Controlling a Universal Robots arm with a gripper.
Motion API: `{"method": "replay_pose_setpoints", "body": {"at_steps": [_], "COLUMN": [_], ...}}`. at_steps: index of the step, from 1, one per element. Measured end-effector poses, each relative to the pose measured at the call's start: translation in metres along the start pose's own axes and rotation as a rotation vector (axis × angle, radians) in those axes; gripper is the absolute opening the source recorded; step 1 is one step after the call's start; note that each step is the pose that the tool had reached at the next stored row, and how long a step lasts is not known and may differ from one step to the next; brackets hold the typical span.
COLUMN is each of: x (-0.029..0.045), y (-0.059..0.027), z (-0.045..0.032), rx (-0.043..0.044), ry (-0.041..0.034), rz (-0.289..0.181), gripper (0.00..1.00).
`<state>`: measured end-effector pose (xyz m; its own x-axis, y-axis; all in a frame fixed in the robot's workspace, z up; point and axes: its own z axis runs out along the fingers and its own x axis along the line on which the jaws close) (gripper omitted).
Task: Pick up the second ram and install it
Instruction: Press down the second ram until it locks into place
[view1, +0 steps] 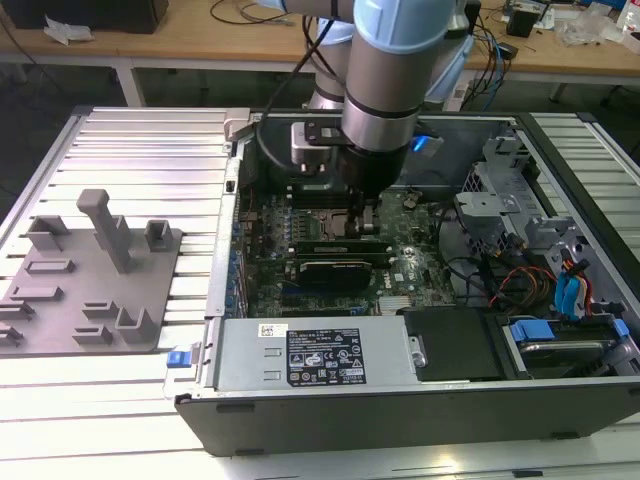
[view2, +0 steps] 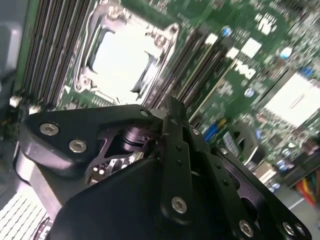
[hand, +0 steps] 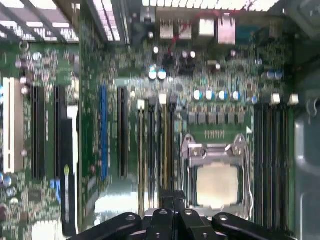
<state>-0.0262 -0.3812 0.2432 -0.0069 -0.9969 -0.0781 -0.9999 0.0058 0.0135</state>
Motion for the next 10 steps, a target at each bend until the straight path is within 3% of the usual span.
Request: {"method": "replay_pose_setpoints", "body": {"at_steps": [6,7,10], "x": [0.0003,0.0003,0.0003], "y": [0.0219,0.0285,0.0316], "z": [0.0003,0.0004,0.0004], "rx": [0.0001,0.0002,0.0002], "ry": [-0.0005,-0.0006,-0.0006], "rz": [0.0,0.0,0.0], "gripper": [0.08,0.08,0.08]}}
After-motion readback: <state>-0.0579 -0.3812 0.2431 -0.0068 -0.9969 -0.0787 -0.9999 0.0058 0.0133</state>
